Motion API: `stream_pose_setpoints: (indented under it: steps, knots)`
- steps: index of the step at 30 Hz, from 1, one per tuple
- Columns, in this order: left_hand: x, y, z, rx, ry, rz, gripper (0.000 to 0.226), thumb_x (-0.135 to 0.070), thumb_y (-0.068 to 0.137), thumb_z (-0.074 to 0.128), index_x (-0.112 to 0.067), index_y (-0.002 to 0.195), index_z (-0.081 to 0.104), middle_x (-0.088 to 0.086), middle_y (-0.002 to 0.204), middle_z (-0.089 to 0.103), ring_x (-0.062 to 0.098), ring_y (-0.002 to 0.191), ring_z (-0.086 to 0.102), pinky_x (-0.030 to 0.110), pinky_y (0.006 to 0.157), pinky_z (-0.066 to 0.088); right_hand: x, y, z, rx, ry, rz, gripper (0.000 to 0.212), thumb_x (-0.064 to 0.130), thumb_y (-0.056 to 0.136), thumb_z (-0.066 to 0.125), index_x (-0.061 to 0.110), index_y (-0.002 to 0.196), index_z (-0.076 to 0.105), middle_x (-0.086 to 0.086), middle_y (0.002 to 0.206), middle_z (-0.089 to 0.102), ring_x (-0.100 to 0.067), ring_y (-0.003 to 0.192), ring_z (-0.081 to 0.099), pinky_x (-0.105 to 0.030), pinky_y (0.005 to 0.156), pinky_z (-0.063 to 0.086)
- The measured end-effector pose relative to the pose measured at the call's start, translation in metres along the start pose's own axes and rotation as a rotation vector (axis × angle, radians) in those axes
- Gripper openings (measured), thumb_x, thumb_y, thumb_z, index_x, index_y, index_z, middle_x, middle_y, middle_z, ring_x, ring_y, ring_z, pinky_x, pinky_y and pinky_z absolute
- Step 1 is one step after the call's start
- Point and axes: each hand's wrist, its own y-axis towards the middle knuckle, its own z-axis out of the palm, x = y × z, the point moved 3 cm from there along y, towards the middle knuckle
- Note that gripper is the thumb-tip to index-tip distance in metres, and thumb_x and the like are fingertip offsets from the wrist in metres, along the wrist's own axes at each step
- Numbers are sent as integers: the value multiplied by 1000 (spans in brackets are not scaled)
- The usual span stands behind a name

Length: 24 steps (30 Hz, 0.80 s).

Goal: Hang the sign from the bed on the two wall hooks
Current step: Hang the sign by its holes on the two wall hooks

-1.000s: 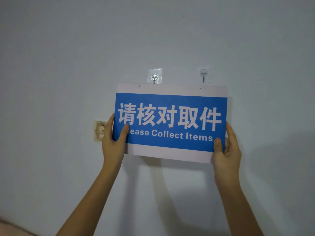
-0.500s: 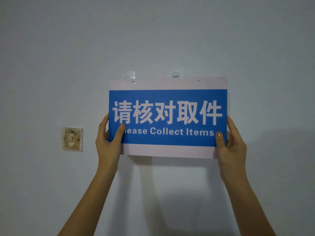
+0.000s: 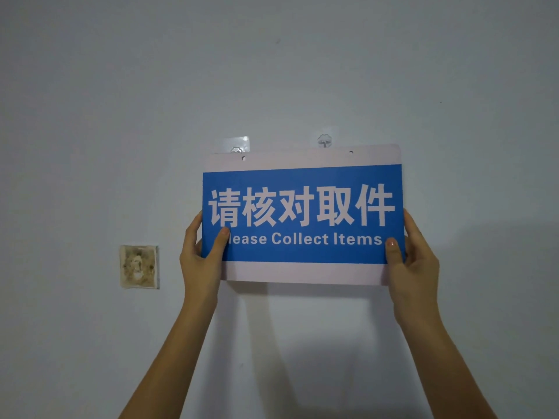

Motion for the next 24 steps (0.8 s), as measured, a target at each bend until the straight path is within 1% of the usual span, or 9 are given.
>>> stream_pose_setpoints:
  steps: [2,4,6,9,12,14,17,19,24]
  knots:
    - [1,4,-2,-9,-17,-14,49,-25,88,60,-32,134,45,-9,119,58,2,95,61,12,63,55,-1,0,5,-6,-7,-3,49,11,96,45,23,142,37,-3,130,58,4,94,63,-5,69,53]
    - [4,7,-4,-12,-28,-36,49,-26,88,61,-32,134,45,-7,121,58,4,98,61,14,66,54,0,0,10,-10,-6,2,49,11,96,45,22,142,37,-5,132,57,-1,97,61,-5,69,53]
    - [6,10,-4,-9,-39,-49,49,-26,88,61,-33,134,45,-5,125,58,9,104,60,18,70,53,0,1,13,-11,-9,13,48,11,96,45,22,142,37,-5,133,57,0,95,60,-4,66,52]
    - [9,15,-5,-5,-42,-52,49,-26,88,61,-33,133,46,-5,125,58,8,103,60,16,67,54,1,3,16,-9,-15,17,48,10,97,44,23,142,37,-4,134,56,1,95,60,-3,64,52]
    - [12,19,-6,-3,-55,-54,49,-26,87,62,-33,133,46,-5,125,58,11,107,60,22,73,55,0,6,20,-12,-34,4,48,10,97,43,24,142,37,-5,135,56,-9,104,61,-4,67,52]
    - [11,23,-6,-2,-61,-47,50,-26,87,63,-33,133,47,-6,123,59,9,105,61,22,74,56,-1,8,23,-13,-43,-9,48,10,97,42,24,142,38,-5,135,56,-15,111,59,-4,69,52]
    - [8,31,-6,6,-56,-26,51,-26,87,62,-31,135,46,-10,118,58,1,97,60,18,72,55,-2,12,28,-18,-54,-19,48,8,98,40,24,143,37,-4,137,55,-17,117,57,-4,76,51]
    - [7,36,-6,15,-59,-21,51,-27,87,62,-31,135,46,-9,120,58,3,99,60,19,75,54,-1,13,32,-16,-62,-29,48,9,98,40,24,144,37,-5,136,55,-17,116,57,-5,76,51]
    - [11,46,-9,21,-65,-39,52,-26,87,62,-29,136,46,-4,127,57,13,109,58,23,78,53,1,14,41,-4,-70,-38,48,8,98,39,24,143,37,-4,136,56,-14,112,57,-1,71,50]
